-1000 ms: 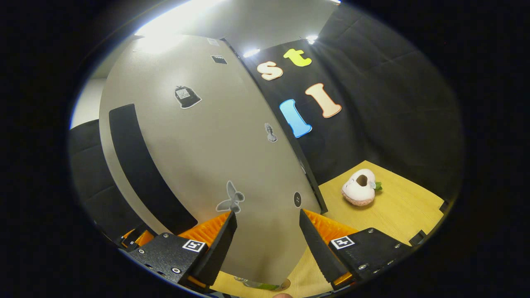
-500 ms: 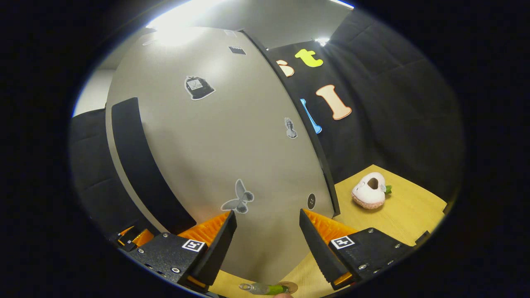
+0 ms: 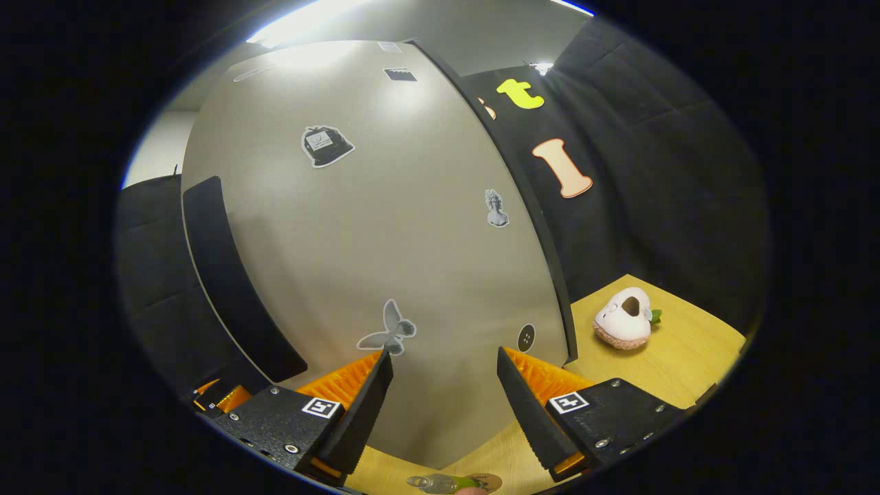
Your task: Open the cabinet door with the right hand, grasp the bottle in the cabinet with the left hand and place it on the coaster, then close the cabinet door with the right hand.
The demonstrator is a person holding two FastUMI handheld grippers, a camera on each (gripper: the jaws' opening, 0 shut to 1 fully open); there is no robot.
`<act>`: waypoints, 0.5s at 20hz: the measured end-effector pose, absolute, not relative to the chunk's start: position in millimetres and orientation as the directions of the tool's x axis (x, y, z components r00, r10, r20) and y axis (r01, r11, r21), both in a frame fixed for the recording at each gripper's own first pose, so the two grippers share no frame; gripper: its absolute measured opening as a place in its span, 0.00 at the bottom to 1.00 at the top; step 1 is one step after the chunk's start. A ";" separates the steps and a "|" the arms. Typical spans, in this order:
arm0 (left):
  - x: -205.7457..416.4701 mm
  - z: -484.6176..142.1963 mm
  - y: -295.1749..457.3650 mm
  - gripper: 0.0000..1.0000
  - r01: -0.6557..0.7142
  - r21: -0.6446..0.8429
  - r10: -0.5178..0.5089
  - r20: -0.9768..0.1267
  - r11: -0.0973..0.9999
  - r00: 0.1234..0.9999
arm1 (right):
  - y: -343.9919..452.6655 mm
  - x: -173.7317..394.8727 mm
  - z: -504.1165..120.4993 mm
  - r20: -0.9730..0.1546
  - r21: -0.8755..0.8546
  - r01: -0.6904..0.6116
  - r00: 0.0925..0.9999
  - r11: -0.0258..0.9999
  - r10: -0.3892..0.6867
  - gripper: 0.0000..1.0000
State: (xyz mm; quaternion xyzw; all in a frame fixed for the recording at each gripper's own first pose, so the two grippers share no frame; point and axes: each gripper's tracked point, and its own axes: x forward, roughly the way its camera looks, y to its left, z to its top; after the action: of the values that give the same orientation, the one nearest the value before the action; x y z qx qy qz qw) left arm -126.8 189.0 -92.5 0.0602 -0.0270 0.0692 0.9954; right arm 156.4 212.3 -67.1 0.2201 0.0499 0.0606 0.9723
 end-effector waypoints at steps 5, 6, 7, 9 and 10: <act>-121.0 -90.1 196.6 0.91 -0.142 0.114 0.136 0.062 0.983 0.989 | 220.9 162.3 -57.4 -0.056 0.409 -0.104 0.989 0.907 0.139 0.94; -119.5 -91.2 196.5 0.91 -0.138 0.109 0.132 0.058 0.984 0.990 | 218.8 162.9 -56.0 -0.053 0.398 -0.098 0.990 0.912 0.129 0.94; -117.5 -92.2 196.1 0.91 -0.133 0.107 0.128 0.053 0.985 0.990 | 217.6 163.8 -54.8 -0.049 0.388 -0.092 0.992 0.917 0.120 0.94; -112.7 -91.8 192.7 0.88 -0.117 0.111 0.112 0.051 0.987 0.992 | 213.4 165.4 -52.5 -0.037 0.379 -0.079 0.994 0.922 0.101 0.94; -111.0 -91.3 188.5 0.91 -0.107 0.112 0.102 0.049 0.988 0.994 | 210.8 164.8 -51.1 -0.031 0.373 -0.072 0.996 0.925 0.090 0.94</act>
State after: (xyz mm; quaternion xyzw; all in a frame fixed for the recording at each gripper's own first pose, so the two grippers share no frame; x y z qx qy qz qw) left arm -111.0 188.5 -91.3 0.0576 -0.0215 0.0522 0.9967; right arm 164.8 210.8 -51.1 0.1892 0.0236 0.0411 0.9808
